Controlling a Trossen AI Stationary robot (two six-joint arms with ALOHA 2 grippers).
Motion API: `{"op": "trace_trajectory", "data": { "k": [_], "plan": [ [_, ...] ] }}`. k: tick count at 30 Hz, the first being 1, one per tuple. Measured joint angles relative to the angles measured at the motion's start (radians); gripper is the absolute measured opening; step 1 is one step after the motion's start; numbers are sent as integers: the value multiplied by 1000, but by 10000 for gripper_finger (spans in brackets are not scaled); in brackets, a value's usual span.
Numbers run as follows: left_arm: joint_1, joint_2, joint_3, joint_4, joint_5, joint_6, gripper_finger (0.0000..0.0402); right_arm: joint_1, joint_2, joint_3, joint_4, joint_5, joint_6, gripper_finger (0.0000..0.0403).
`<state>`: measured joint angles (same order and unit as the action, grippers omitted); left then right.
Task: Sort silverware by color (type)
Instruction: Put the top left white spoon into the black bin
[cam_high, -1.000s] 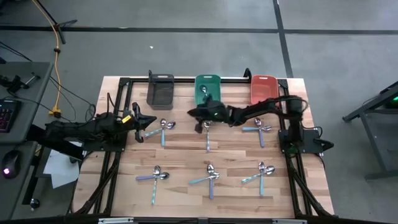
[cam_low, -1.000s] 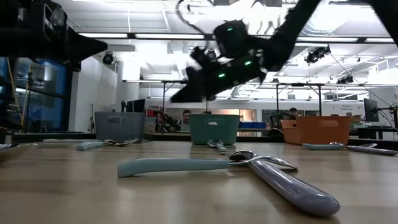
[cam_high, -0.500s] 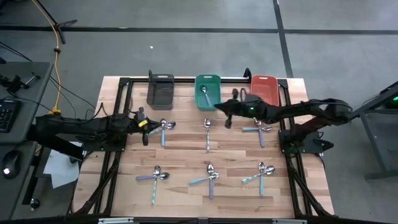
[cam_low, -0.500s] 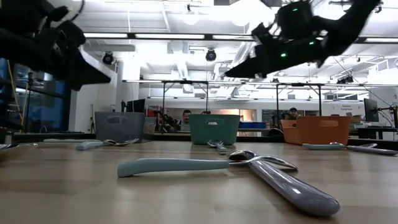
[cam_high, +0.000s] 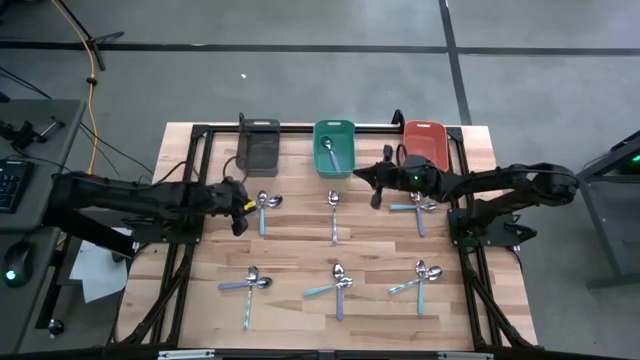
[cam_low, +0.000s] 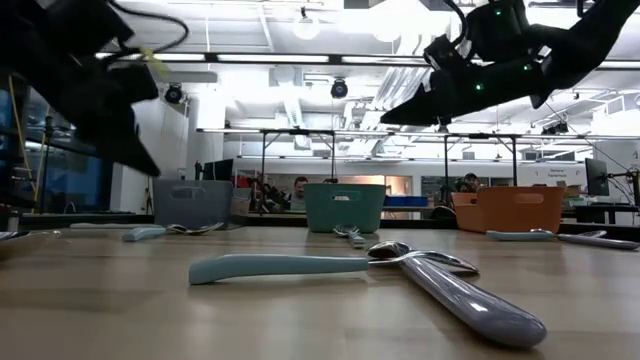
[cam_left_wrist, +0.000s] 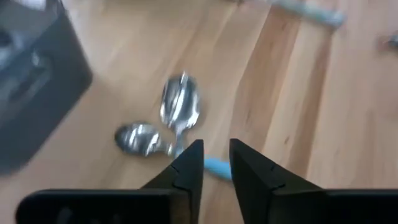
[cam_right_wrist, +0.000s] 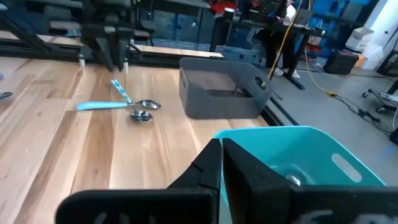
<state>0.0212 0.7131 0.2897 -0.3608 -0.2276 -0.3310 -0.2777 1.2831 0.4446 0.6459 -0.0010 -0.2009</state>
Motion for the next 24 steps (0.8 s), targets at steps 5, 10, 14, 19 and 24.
{"op": "trace_trajectory", "data": {
  "k": [5,10,14,19,24],
  "plan": [
    [0,104,0,0,-45,-60,113,34,0,0,-3,0,-18,0],
    [-2,181,0,16,-46,-61,135,67,0,0,-16,0,-25,0],
    [-2,233,0,14,-62,-60,136,93,0,0,-17,0,-29,0],
    [-2,290,0,18,-107,-48,132,120,1,0,-21,-1,-49,0],
    [-2,339,0,35,-107,-4,131,134,1,0,-21,0,-63,0]
  ]
}}
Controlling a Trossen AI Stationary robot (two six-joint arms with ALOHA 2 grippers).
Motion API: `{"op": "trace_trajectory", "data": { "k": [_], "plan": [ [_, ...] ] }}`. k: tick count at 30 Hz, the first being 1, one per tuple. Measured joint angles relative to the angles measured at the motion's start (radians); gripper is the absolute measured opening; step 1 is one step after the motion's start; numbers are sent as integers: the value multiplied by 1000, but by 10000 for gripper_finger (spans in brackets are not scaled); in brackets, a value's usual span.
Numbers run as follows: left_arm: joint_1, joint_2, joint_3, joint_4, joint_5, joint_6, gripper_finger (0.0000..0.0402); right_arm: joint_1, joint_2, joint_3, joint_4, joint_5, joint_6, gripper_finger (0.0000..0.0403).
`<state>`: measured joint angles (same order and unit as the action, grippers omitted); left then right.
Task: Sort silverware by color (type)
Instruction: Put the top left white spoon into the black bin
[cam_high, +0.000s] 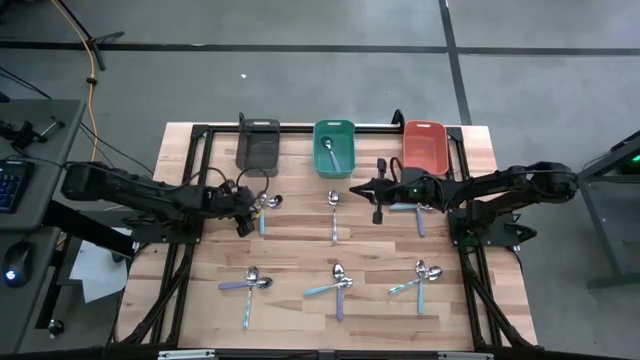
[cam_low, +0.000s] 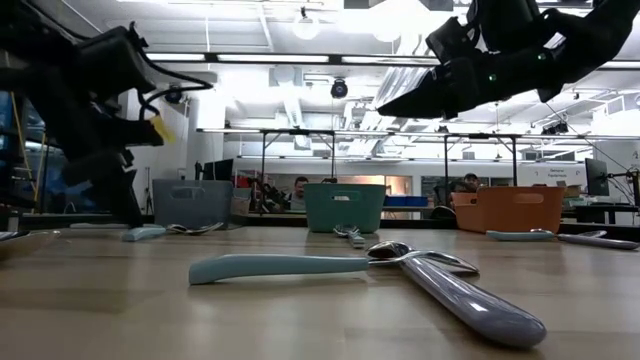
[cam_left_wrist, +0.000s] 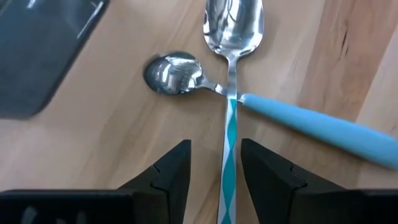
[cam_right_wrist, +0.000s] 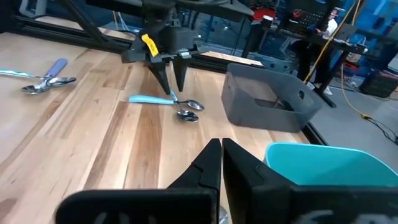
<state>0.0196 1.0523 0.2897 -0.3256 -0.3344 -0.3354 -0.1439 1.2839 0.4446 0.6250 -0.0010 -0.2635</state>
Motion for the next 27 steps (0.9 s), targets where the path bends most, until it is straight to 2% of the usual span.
{"op": "trace_trajectory", "data": {
  "k": [9,13,19,27],
  "plan": [
    [37,84,4,56,23,32,127,1,0,0,0,0,0,0],
    [56,98,5,68,80,72,97,1,0,0,4,1,0,0],
    [89,99,4,63,128,87,20,1,0,0,8,2,0,0],
    [106,60,3,59,160,68,11,1,0,0,15,27,0,0]
  ]
}}
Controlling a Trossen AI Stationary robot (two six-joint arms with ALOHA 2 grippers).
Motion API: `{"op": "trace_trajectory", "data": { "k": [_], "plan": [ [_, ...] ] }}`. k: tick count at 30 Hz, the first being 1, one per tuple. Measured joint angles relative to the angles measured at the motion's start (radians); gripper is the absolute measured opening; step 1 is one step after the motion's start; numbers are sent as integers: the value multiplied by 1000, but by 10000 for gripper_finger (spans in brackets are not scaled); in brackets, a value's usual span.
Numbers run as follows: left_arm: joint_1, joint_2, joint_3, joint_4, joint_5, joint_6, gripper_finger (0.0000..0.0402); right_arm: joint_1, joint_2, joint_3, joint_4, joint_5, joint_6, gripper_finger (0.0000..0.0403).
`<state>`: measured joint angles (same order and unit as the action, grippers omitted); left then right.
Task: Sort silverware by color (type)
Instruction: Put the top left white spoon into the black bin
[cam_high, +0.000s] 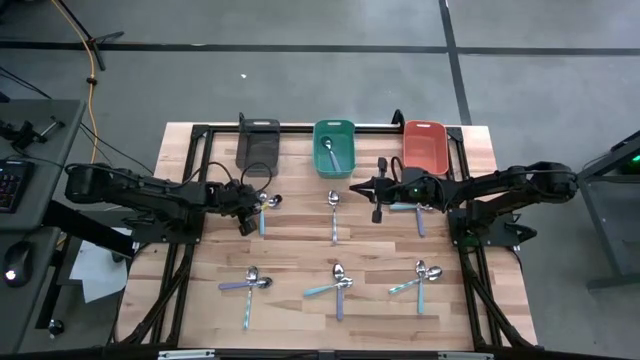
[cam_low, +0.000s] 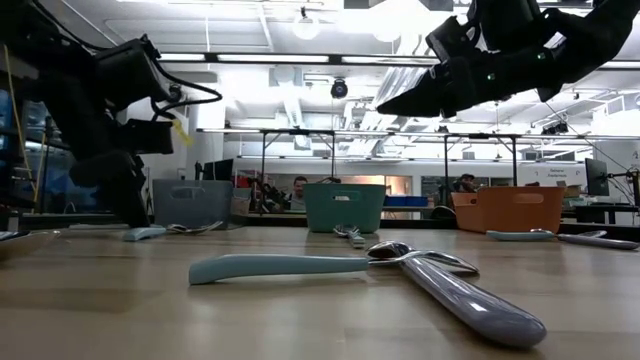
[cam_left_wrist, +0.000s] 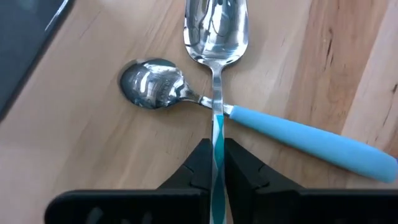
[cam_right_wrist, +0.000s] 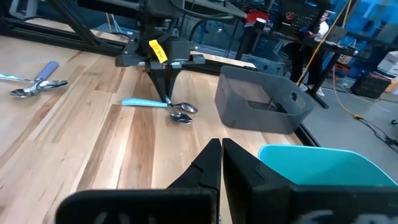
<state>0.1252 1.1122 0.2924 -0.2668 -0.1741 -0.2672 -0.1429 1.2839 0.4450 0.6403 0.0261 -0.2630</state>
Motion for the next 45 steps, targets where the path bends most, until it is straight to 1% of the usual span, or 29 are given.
{"op": "trace_trajectory", "data": {
  "k": [4,11,15,19,21,25,27,30,34,37,45],
  "plan": [
    [-4,-47,30,-61,8,-24,10,0,0,0,0,9,1,0],
    [39,-101,207,-202,-57,-53,10,0,0,0,0,10,27,0],
    [134,-98,334,-273,-117,-40,10,0,0,0,2,10,27,0],
    [296,-73,429,-264,-117,14,10,0,0,0,6,35,27,0],
    [387,-46,454,-240,-97,36,10,0,0,0,6,36,27,0],
    [546,38,458,-159,12,64,10,-1,0,0,6,36,27,0],
    [601,99,459,-106,44,69,10,-1,0,0,5,36,27,0],
    [664,193,458,-60,62,69,10,-1,0,0,5,36,27,0],
    [711,302,458,-8,110,78,10,-1,0,0,5,36,27,0],
    [726,361,458,26,142,84,10,-1,0,0,5,36,27,0],
    [739,437,459,69,147,97,10,0,0,0,4,36,27,0]
  ]
}}
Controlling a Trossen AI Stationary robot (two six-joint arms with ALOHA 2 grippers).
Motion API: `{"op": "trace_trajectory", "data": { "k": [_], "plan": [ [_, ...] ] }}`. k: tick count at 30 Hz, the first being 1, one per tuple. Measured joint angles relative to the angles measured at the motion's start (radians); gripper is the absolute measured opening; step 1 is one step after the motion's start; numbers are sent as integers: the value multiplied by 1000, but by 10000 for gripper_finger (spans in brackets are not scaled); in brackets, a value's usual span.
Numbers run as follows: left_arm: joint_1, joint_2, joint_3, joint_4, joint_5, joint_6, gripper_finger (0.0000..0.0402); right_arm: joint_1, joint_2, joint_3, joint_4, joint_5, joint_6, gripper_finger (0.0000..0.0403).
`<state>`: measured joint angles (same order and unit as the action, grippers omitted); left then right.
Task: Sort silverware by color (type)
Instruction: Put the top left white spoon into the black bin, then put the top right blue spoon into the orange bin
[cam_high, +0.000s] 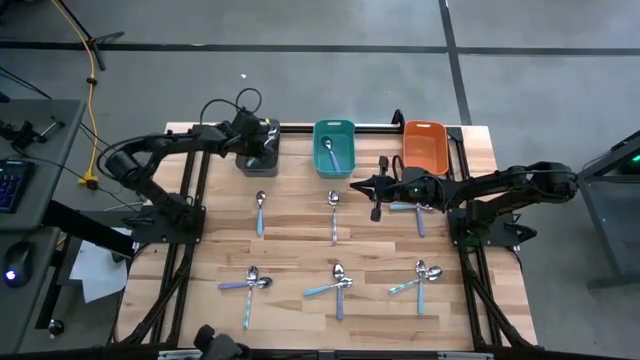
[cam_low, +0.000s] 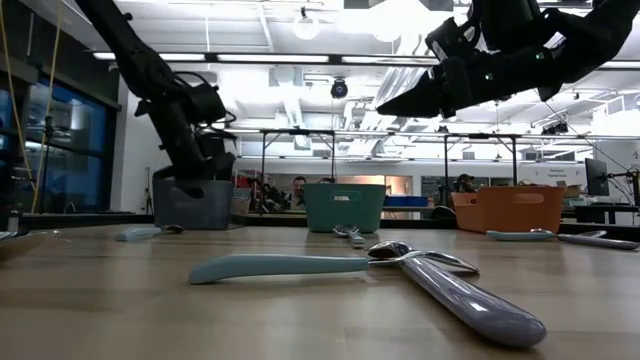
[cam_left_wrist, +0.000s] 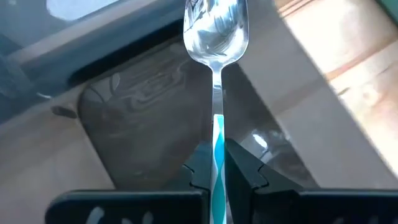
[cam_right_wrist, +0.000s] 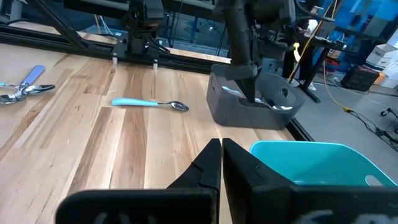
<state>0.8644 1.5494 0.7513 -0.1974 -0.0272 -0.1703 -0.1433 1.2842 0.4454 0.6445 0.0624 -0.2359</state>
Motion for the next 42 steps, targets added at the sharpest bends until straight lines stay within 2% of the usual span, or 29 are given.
{"op": "trace_trajectory", "data": {
  "k": [9,17,23,31,35,42],
  "plan": [
    [9,18,0,1,-5,24,12,0,0,0,-1,0,0,0],
    [9,7,0,-14,-7,42,67,0,0,0,-12,0,18,0],
    [7,-58,0,-41,-10,70,79,0,0,0,-13,0,18,0],
    [-63,-240,-11,-32,-28,97,50,0,0,0,-21,0,22,0],
    [-150,-346,-82,70,-57,130,27,0,0,0,-20,0,22,0],
    [-327,-507,-275,357,-81,141,1,0,0,0,-20,16,23,0]
  ]
}}
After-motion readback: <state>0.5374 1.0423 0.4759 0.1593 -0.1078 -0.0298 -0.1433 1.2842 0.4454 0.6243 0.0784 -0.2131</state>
